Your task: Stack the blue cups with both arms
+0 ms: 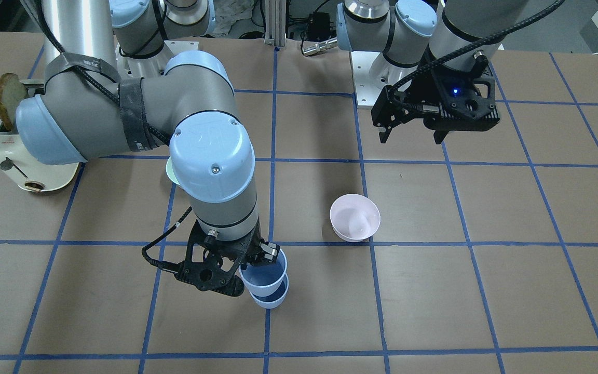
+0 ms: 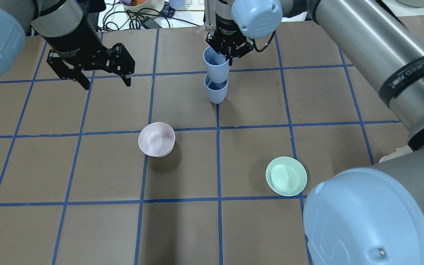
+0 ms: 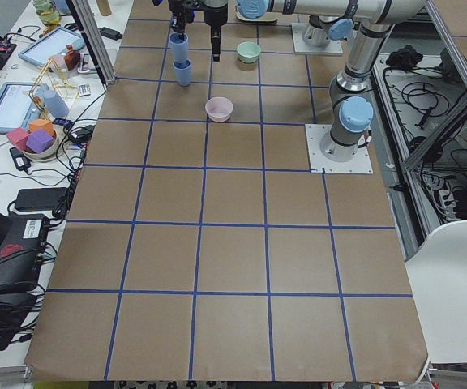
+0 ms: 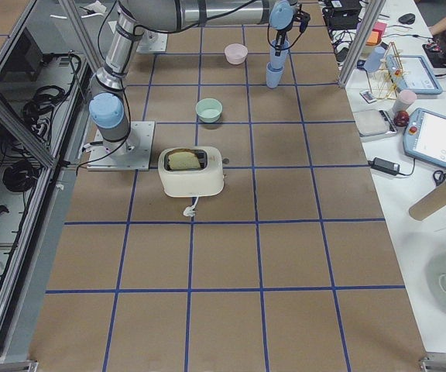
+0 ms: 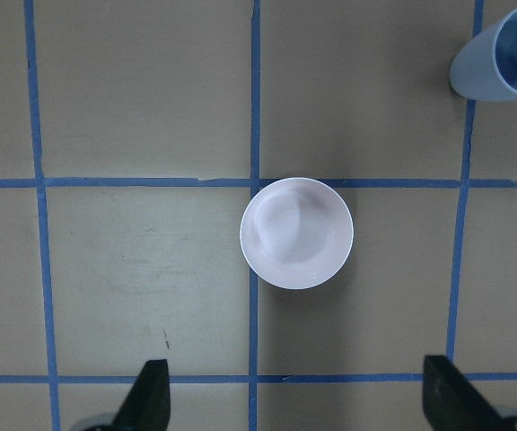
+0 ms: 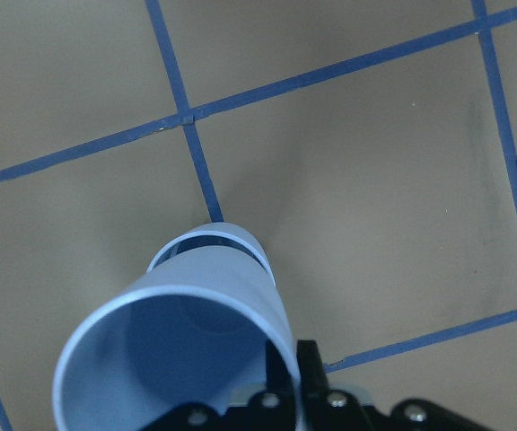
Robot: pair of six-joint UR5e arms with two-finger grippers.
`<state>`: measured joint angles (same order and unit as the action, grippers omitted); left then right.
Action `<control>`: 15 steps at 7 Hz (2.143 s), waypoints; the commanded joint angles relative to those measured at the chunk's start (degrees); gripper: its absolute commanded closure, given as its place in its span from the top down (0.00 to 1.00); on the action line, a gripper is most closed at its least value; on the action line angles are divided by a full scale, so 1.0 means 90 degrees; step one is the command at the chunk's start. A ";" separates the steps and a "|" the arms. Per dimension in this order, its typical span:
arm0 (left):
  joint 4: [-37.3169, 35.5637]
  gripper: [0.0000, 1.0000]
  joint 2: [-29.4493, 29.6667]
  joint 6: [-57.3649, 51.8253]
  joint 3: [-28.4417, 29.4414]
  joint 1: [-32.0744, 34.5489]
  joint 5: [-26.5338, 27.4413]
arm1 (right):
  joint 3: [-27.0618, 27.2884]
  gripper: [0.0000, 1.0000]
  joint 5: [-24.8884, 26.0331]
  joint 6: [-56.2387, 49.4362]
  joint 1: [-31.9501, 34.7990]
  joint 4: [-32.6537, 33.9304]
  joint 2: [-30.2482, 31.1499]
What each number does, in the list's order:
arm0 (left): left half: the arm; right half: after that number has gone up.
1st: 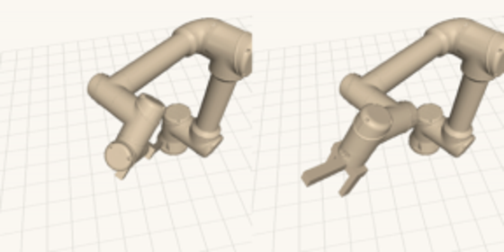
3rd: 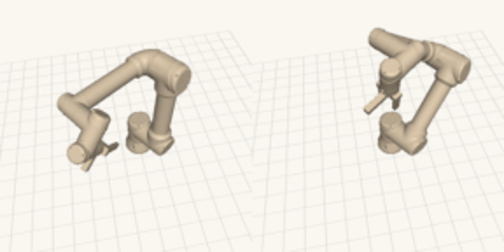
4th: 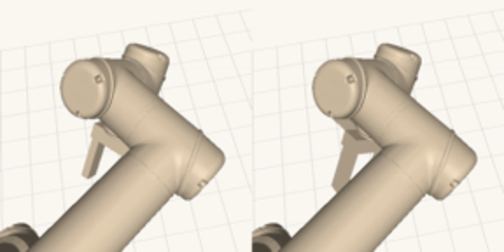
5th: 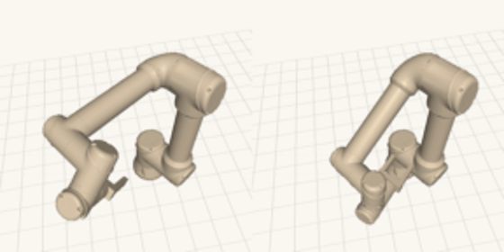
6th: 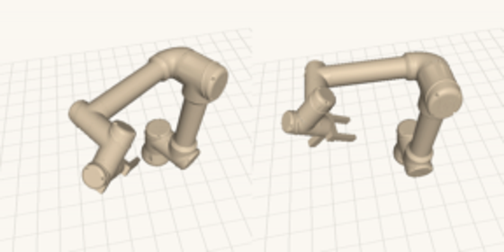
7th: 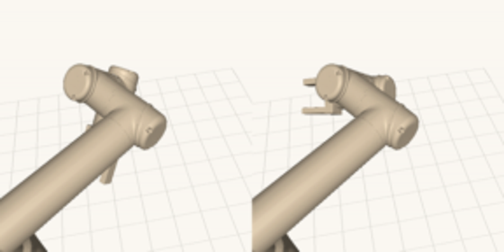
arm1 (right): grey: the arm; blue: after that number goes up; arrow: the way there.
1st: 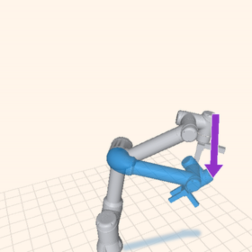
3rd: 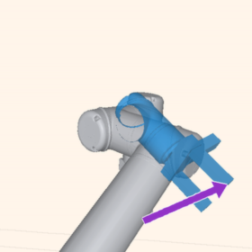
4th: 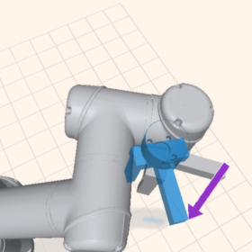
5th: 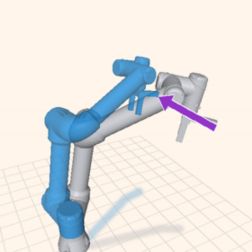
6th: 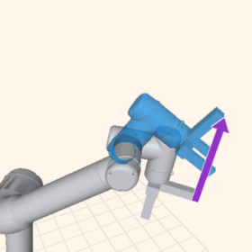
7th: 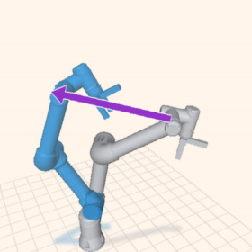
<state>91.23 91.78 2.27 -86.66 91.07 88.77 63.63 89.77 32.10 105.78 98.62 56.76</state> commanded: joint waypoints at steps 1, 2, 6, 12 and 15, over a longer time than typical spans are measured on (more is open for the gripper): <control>0.0000 1.00 -0.0002 -0.0008 -0.0001 -0.0002 0.0000 | 0.0000 0.13 -0.0062 0.0027 0.0004 0.0010 -0.0134; 0.0000 1.00 -0.0012 -0.0008 -0.0001 -0.0002 0.0000 | 0.0000 0.14 -0.0063 0.0027 0.0004 0.0000 -0.0135; 0.0000 1.00 -0.0002 -0.0008 -0.0001 -0.0011 0.0000 | 0.0000 1.00 -0.0053 0.0008 0.0004 0.0106 -0.0242; 0.0000 1.00 -0.0002 -0.0008 0.0009 -0.0002 -0.0010 | -0.0665 1.00 0.0592 -0.3980 -0.1936 -0.1823 0.0430; 0.0000 1.00 -0.0002 0.0001 0.0009 -0.0002 0.0010 | 0.0374 1.00 0.0495 -0.4113 -0.2008 -0.2645 0.1889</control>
<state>91.23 91.76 2.27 -86.57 91.06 88.78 61.66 94.65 -4.53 87.85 77.45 67.18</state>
